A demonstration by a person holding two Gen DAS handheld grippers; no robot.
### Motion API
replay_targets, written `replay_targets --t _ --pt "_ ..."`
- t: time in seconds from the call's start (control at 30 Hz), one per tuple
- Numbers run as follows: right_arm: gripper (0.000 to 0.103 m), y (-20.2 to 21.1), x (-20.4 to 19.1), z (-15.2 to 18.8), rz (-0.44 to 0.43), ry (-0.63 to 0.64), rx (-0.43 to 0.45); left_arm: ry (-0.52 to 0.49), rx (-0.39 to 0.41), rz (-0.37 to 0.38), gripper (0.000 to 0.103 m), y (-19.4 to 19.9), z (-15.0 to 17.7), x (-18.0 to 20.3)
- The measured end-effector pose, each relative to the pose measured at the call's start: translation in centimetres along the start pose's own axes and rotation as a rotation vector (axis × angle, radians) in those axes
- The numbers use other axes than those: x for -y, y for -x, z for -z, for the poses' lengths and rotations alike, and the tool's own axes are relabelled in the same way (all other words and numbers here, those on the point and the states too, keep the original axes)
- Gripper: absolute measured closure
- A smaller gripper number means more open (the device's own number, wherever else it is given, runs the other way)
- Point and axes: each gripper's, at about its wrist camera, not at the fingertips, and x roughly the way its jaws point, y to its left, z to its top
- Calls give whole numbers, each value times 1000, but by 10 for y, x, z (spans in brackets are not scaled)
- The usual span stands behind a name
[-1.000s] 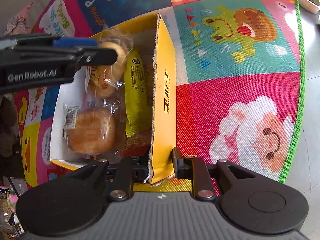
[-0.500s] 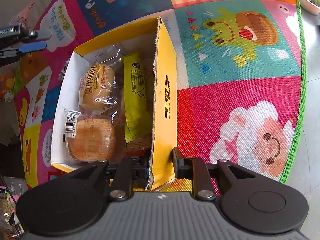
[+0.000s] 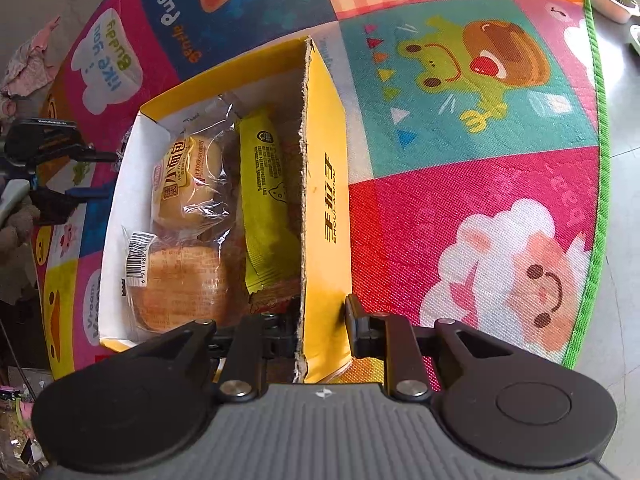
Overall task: Organize objects
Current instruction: 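Move the left gripper to the clear green-edged snack packet and grasp it, then lift the snack packet off the mat with the left gripper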
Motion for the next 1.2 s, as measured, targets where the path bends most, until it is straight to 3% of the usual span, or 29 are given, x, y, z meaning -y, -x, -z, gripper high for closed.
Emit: replay_targets --t 0.27,0.37,0.53,0.63,0.7,0.83,0.93,1.07,1.1,1.13,1.17,1.2 --pt "82 2 -1 4 9 8 9 -319 25 -37 4 -13 22 35" --pt "82 2 -2 6 11 14 9 -358 50 -72 0 -17 30 41" --pt "82 3 -1 11 13 7 14 -343 67 -102 0 -19 36 47" --pt "82 4 -2 11 18 9 18 -163 154 -17 0 -4 31 29" --pt "82 5 -3 11 20 11 23 -119 202 -29 0 3 25 20" --pt "82 5 -3 11 19 8 27 -49 134 -20 0 -10 13 16" --pt "82 6 -3 12 21 12 32 12 159 -20 0 -16 10 20" --pt "82 8 -5 13 30 26 42 1 156 -100 1 -23 10 42" --pt "82 9 -6 12 32 28 42 -23 151 -119 4 -24 10 45" --pt "82 9 -6 12 36 31 42 -48 154 -152 18 -22 12 46" --pt "82 9 -6 12 39 34 44 -81 163 -191 39 -19 16 50" --pt "82 11 -6 12 41 38 47 -102 161 -143 48 -17 19 50"
